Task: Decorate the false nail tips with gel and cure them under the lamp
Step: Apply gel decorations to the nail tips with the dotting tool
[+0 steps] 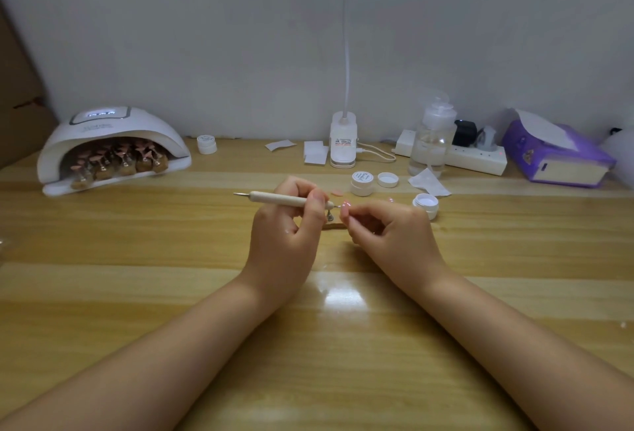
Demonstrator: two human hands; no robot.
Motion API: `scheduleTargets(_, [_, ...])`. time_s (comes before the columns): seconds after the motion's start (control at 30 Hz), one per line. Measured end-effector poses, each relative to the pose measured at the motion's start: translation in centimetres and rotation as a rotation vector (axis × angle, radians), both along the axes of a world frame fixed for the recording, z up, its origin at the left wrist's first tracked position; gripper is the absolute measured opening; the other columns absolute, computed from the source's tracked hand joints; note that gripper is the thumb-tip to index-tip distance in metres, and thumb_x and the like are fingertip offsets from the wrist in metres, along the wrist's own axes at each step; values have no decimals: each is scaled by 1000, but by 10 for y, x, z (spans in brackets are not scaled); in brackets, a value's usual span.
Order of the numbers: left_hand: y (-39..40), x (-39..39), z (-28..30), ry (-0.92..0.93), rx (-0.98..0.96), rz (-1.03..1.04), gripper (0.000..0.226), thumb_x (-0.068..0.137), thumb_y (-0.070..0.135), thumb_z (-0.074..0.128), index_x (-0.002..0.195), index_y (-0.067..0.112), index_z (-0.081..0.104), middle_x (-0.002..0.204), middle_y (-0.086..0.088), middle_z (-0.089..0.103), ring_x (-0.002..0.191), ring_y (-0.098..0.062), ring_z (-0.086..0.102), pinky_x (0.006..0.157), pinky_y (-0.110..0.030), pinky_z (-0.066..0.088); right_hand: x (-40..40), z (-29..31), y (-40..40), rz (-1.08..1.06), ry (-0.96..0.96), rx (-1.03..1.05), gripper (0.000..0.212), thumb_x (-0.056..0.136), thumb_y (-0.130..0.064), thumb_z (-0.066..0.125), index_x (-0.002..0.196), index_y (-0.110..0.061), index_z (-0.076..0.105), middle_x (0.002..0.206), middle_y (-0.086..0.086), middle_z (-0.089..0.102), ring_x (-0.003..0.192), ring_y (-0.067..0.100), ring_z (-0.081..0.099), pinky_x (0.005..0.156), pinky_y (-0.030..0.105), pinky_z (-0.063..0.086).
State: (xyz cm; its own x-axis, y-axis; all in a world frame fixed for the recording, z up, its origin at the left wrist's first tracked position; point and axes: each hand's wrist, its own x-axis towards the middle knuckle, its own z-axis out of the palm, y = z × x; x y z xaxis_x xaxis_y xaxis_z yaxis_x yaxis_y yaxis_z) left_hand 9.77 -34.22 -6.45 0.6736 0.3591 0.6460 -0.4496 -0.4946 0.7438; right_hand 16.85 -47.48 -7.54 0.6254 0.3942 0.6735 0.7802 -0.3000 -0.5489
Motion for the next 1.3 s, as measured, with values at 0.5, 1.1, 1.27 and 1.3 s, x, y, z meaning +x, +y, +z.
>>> scheduleTargets(0.5, [-2,-1,-1,26,45,54,16,90,25,48,76,27,54,63,-2,59,61,-19,56,56,-31,43,0,0,0,-1,-12,-3,7,81,-8,72,85,-14,75,65,-18,60,62,6,60,66,18,47])
scheduleTargets(1.1, [-2,-1,-2,46,52,54,17,91,26,48,77,19,55,62,-2,59,62,-19,57,56,-32,43,0,-1,0,6,-23,9,6,80,-7,72,82,-12,75,62,-15,61,57,11,59,62,27,49])
scheduleTargets(1.27, [-1,0,-3,49,49,55,16,91,26,48,77,21,55,64,-2,60,63,-19,58,55,-29,43,0,-1,0,7,-20,13,6,80,-7,71,82,-12,75,62,-14,61,58,9,58,62,27,49])
scheduleTargets(1.3, [-1,0,-3,49,46,53,16,91,26,48,77,21,55,65,-2,60,63,-20,58,55,-29,43,0,-1,0,6,-13,12,6,81,-8,71,82,-13,75,63,-13,63,58,9,58,65,28,50])
